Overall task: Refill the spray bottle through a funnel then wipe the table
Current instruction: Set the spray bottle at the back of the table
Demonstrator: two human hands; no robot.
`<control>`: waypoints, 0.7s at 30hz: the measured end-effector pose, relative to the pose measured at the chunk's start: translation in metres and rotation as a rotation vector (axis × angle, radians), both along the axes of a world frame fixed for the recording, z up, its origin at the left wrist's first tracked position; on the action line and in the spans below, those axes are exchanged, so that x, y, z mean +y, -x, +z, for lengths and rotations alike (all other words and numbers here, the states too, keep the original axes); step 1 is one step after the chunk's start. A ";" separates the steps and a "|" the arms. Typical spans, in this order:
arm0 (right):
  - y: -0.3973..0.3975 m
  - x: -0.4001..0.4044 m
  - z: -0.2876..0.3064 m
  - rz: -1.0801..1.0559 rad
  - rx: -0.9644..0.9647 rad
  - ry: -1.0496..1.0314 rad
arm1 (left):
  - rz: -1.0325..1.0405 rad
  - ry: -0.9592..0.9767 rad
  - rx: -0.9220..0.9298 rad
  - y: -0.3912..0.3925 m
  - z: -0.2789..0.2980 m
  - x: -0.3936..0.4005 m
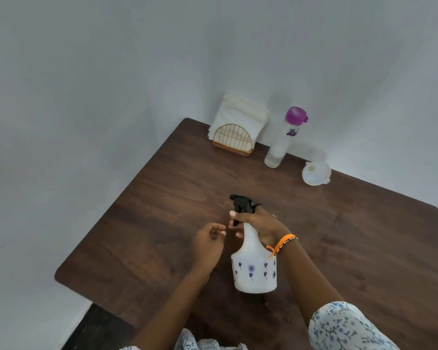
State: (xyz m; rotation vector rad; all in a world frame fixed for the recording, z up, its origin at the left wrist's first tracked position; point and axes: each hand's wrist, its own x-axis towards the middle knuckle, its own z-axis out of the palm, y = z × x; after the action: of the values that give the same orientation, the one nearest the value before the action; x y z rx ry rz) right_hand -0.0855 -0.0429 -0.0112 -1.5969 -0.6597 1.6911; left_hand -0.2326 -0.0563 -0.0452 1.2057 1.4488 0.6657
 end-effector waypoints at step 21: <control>-0.039 -0.002 -0.013 -0.331 0.246 0.225 | -0.162 0.105 0.091 -0.030 -0.003 0.004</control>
State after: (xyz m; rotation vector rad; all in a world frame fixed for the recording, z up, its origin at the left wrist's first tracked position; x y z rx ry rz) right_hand -0.0460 -0.0449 -0.0241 -1.5139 -0.0773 1.7137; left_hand -0.2022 -0.0527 -0.0484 1.2694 1.4256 0.4243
